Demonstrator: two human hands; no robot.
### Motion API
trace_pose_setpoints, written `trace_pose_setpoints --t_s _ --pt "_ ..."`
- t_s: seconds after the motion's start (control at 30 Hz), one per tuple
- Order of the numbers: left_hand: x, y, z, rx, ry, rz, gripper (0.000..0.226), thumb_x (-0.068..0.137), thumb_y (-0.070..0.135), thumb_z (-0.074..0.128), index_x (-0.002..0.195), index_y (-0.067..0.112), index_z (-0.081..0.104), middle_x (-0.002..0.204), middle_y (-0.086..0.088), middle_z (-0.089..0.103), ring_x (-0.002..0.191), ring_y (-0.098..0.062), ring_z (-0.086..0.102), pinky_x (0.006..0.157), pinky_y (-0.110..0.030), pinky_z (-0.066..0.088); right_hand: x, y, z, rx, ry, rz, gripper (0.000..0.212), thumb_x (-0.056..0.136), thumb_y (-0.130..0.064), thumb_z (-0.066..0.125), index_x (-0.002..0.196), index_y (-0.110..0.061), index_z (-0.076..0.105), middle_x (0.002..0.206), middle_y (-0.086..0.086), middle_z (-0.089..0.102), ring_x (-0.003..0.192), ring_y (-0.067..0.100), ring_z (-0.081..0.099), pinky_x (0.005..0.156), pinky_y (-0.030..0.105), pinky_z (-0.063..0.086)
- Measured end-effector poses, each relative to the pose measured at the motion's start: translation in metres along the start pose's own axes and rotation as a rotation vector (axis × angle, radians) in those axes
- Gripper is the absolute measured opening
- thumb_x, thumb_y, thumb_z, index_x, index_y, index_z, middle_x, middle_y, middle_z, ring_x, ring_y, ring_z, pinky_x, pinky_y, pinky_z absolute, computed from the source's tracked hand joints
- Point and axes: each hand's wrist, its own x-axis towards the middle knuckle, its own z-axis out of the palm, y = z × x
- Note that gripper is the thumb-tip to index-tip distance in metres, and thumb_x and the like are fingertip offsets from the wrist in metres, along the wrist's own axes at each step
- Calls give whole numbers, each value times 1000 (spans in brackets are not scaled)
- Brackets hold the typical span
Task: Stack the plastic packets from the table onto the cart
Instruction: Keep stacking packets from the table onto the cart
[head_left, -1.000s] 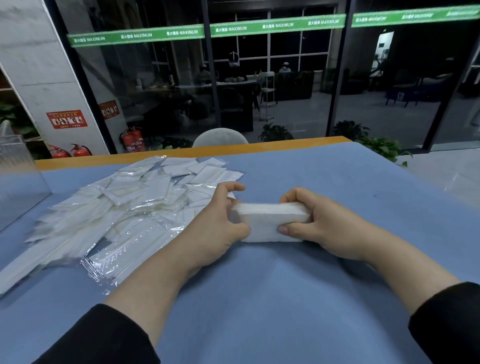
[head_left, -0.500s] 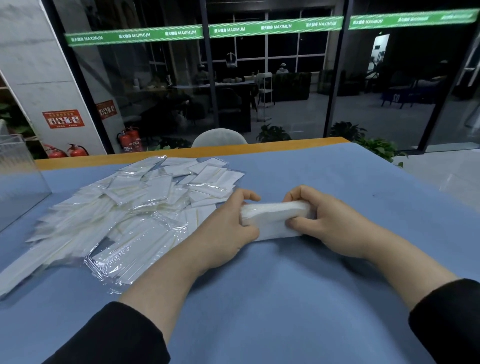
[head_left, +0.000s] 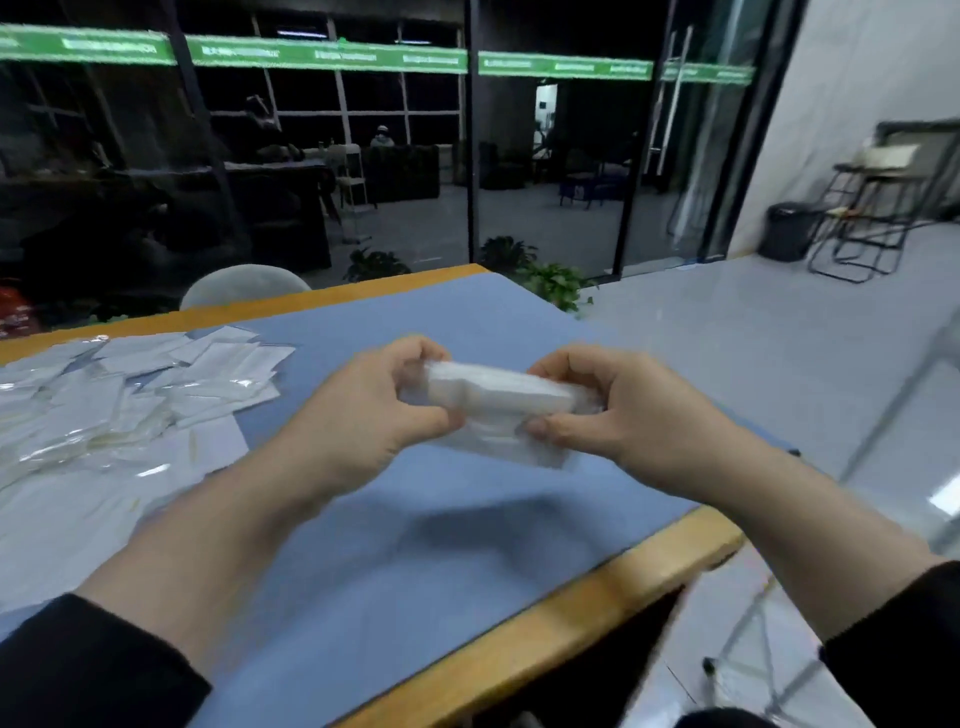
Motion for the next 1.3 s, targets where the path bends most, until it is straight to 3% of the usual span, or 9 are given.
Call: trace_pose_setpoints --t_s 0.13,0.23,0.4,0.5,0.6,0.7,0.83,1.1,1.3 --pt "-4 76 69 43 -266 149 35 80 21 83 99 40 60 84 0 72 78 -27 65 73 -44 53 -106 5 -66 -19 93 177 23 86 -39 76 108 -31 71 90 -2 70 76 30 70 64 46 61" --pt "-24 125 143 19 -448 260 44 82 12 77 102 43 53 74 2 67 64 -20 60 60 -34 47 -198 19 -100 -123 182 301 7 90 -28 72 97 -32 71 76 -14 67 64 3 59 61 15 44" --pt "-73 156 273 -3 -702 319 48 81 15 74 107 47 48 74 4 58 57 -14 52 54 -36 46 -328 64 -121 -110 233 565 8 91 -23 69 92 -31 70 78 -6 66 73 21 61 67 40 49" --pt "-95 148 336 -133 -795 245 60 83 28 80 126 54 46 97 16 63 80 3 62 77 -21 55 -380 103 -124 -167 295 704 11 90 -21 67 87 -32 66 68 -9 59 61 12 50 61 35 42" --pt "-93 127 374 -179 -703 175 51 91 35 72 136 45 49 118 22 62 110 8 59 102 -25 49 -413 148 -137 -257 403 855 6 88 -26 65 87 -32 65 71 -6 63 62 16 53 59 37 46" --pt "-78 106 391 22 -565 195 31 101 31 56 131 38 56 123 23 60 116 5 55 102 -22 44 -424 185 -155 -277 565 925 11 87 -28 65 79 -34 66 65 -8 61 52 7 46 53 31 39" --pt "-65 107 425 292 -598 430 40 106 34 46 145 30 50 139 16 52 131 -5 45 104 -18 33 -410 224 -178 -311 693 968 7 88 -25 62 82 -25 67 70 -3 64 62 16 56 56 34 44" --pt "-27 153 533 481 -663 569 47 104 27 43 149 12 42 150 -4 46 139 -25 39 115 -39 33 -341 313 -217 -525 631 998 21 88 -22 60 103 -9 65 86 8 64 80 30 57 65 36 44" --pt "5 150 577 563 -609 547 16 97 19 45 111 16 52 117 -1 54 115 -23 48 100 -36 36 -309 360 -213 -632 594 977 20 92 -23 57 102 -6 62 84 6 57 75 27 50 66 32 36"
